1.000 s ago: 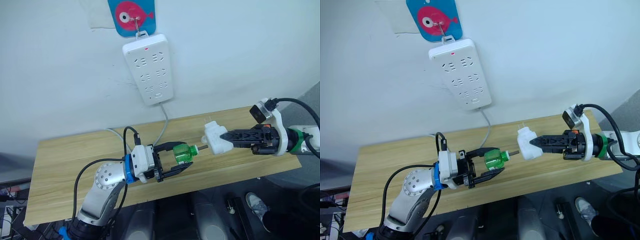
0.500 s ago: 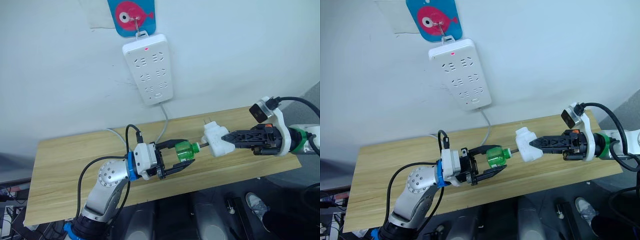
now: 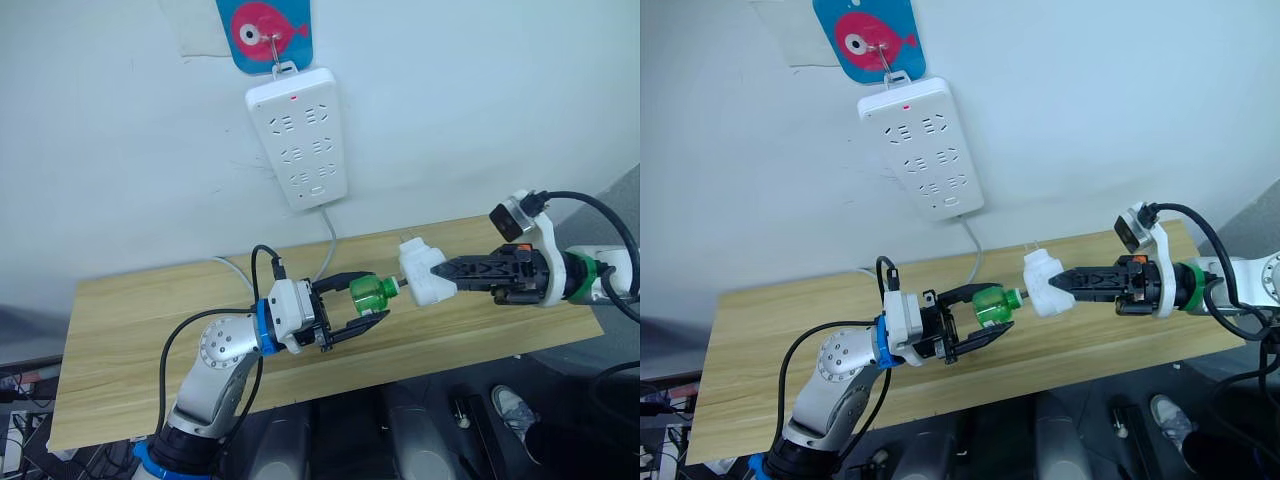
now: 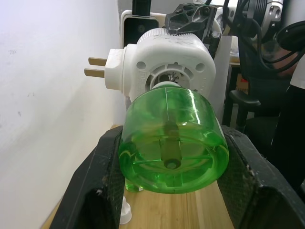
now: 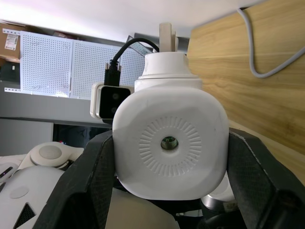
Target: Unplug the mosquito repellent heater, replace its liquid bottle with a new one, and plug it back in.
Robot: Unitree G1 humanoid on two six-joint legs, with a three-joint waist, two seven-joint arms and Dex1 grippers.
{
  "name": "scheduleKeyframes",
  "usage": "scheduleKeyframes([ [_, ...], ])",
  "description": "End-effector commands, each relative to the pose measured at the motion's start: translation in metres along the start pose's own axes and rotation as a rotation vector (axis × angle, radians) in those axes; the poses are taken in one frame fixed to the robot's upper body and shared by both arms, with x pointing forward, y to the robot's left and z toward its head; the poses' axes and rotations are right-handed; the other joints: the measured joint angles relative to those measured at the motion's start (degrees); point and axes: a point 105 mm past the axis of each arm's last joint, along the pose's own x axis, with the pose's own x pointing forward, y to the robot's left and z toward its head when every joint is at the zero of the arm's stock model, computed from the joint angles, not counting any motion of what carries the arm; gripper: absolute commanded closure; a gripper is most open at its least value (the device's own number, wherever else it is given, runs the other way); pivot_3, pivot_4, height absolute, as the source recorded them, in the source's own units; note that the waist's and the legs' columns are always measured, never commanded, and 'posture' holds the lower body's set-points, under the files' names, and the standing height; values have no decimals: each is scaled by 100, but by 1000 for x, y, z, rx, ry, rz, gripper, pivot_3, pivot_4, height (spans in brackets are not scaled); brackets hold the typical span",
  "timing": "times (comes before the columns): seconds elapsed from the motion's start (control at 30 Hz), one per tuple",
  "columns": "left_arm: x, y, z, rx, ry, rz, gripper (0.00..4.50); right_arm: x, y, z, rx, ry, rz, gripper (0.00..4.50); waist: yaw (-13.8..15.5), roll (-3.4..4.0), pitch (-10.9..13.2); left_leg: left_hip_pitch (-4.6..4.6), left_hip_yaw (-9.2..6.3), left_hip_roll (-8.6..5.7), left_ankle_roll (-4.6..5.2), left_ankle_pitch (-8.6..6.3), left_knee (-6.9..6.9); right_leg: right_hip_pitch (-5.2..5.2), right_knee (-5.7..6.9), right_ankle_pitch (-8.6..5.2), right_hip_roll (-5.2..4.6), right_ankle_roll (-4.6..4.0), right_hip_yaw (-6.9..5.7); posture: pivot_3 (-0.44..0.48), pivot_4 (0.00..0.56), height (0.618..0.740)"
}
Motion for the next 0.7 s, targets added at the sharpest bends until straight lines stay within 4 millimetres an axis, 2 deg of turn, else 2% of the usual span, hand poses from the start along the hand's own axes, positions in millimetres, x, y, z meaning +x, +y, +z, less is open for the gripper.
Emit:
scheduleKeyframes([
  [0.03, 5, -5, 10, 27, -43, -30, 2251, 2, 11, 3, -26, -5, 49, 1572, 0, 0, 0, 0, 0, 0, 0, 0, 0, 0, 0, 0, 0, 0, 0, -82, 350, 740],
  [0.2, 3, -8, 9, 19, -41, -42, 2251, 1, 10, 14, -24, -42, 52, 1572, -10, 0, 0, 1, 1, 1, 0, 0, 1, 1, 1, 0, 1, 0, 2, -82, 349, 740],
  [0.7, 6, -3, 7, 43, -39, -27, 2251, 7, 18, -6, -41, 43, 91, 1572, -7, 0, 0, 0, 1, 0, 0, 0, 1, 0, 0, 0, 0, 0, 1, -74, 337, 740],
])
